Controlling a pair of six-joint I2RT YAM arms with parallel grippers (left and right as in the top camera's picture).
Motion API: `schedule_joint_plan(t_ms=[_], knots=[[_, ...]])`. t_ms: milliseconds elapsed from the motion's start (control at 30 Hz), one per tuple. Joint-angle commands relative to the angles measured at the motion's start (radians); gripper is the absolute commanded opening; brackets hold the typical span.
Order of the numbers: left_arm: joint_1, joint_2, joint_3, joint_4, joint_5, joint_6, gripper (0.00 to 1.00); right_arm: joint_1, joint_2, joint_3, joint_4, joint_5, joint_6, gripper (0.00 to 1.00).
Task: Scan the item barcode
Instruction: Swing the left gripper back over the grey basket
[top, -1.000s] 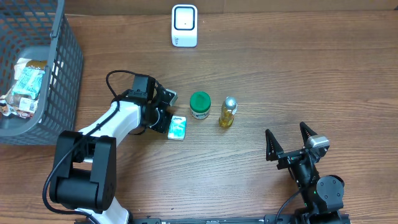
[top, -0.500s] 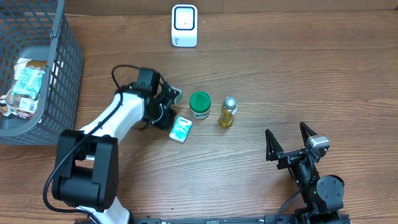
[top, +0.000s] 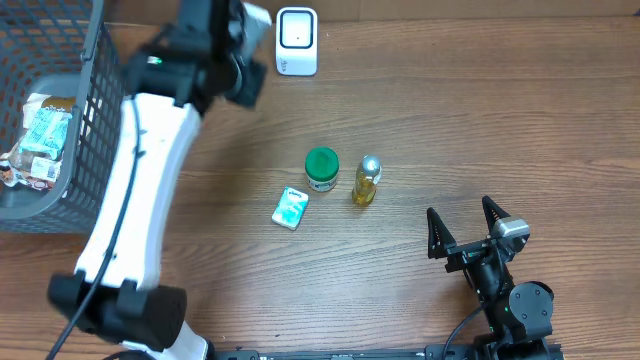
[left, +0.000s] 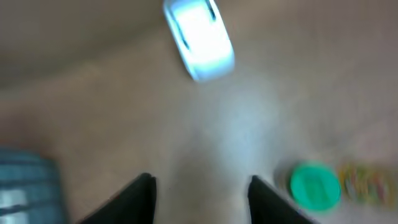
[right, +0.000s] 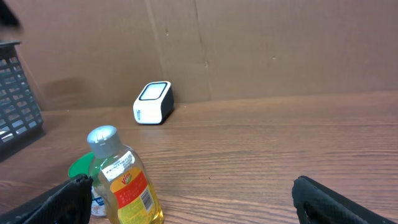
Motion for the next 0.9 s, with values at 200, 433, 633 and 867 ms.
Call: schedule_joint_plan(t_ms=[200,433,633,867], knots=[[0.053,-0.034,0.216,0.001,-0.331,0.013,0.6,-0.003,-0.012,-0.011,0.003,0.01,-0.003,1.0],[0.17,-0.033,0.215,0.01,-0.36,0.074,0.7,-0.003,-0.012,-0.011,0.003,0.01,-0.003,1.0],[0.306,-0.033,0.215,0.017,-0.266,0.076,0.72,-0.003,-0.012,-0.01,0.003,0.01,-0.003,1.0],[0.486,-0.032,0.212,0.043,-0.075,0.117,0.75,-0.003,-0.012,-0.011,0.003,0.01,-0.003,1.0]])
